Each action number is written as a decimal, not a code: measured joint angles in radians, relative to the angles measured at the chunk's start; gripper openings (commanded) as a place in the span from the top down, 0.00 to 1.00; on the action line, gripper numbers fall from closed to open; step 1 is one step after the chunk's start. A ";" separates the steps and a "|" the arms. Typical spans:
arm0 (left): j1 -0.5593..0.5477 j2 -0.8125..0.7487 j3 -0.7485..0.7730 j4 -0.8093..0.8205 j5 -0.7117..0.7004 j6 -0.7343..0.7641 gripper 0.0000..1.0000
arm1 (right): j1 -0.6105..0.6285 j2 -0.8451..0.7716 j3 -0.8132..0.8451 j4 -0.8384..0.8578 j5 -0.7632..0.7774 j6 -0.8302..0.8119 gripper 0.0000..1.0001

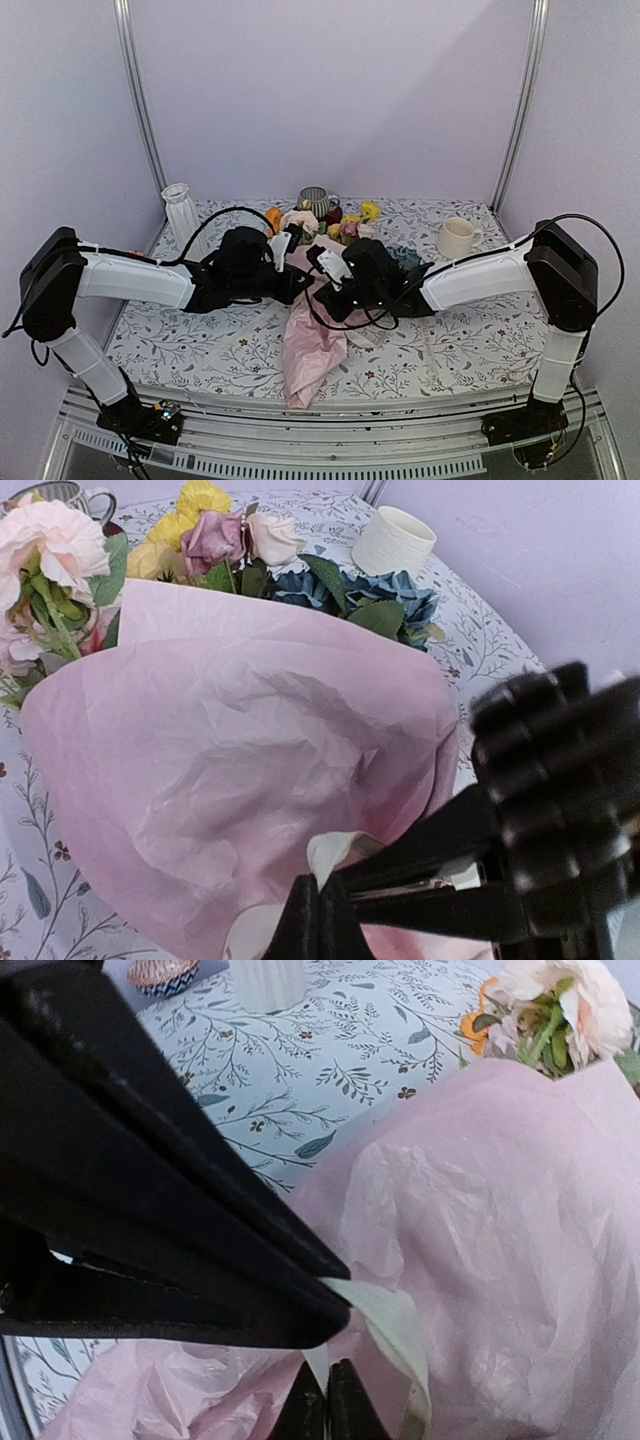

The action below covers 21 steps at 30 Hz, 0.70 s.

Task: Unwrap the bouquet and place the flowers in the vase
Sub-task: Untie the half-tied ribbon from the folded wrapping paper.

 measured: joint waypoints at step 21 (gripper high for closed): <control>0.012 -0.139 -0.198 0.024 -0.086 -0.039 1.00 | 0.000 -0.455 -0.610 0.105 0.247 0.328 0.76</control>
